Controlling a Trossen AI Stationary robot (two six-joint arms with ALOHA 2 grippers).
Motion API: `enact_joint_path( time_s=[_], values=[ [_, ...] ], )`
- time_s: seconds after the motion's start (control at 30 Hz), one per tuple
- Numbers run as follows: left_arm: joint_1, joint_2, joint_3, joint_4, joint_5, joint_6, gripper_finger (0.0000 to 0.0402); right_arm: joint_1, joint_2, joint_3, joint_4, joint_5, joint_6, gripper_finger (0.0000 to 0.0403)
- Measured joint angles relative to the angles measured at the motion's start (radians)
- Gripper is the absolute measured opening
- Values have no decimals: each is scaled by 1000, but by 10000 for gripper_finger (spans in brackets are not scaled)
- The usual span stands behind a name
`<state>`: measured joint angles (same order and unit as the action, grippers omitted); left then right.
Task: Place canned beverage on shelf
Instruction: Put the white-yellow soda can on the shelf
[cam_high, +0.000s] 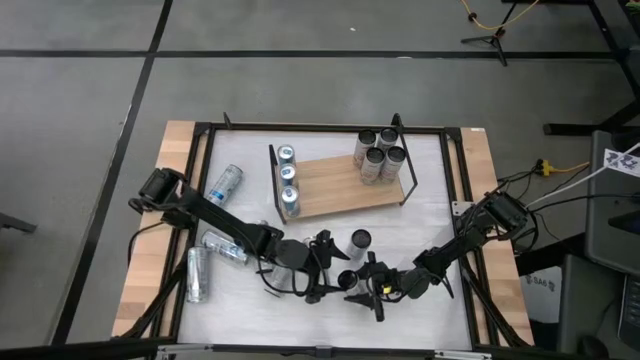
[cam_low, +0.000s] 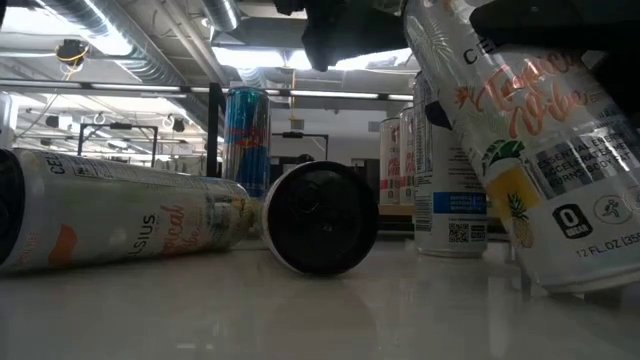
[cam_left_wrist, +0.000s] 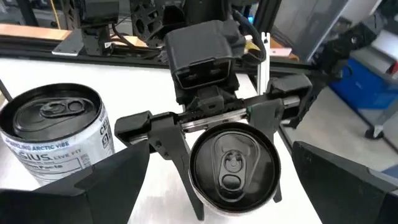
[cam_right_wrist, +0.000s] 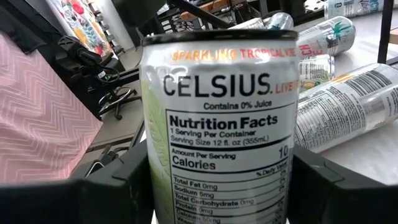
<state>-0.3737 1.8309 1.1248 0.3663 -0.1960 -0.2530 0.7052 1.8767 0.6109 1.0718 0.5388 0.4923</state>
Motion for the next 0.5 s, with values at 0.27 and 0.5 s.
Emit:
enact_joint_path(
  time_s=[0.27, 0.5],
  values=[
    [-6, 33, 0, 48, 21, -9, 388, 0, 0, -1, 2, 28, -5, 248],
    [-6, 44, 0, 51, 24, -10, 388, 0, 2, -1, 12, 45, -12, 248]
  ],
)
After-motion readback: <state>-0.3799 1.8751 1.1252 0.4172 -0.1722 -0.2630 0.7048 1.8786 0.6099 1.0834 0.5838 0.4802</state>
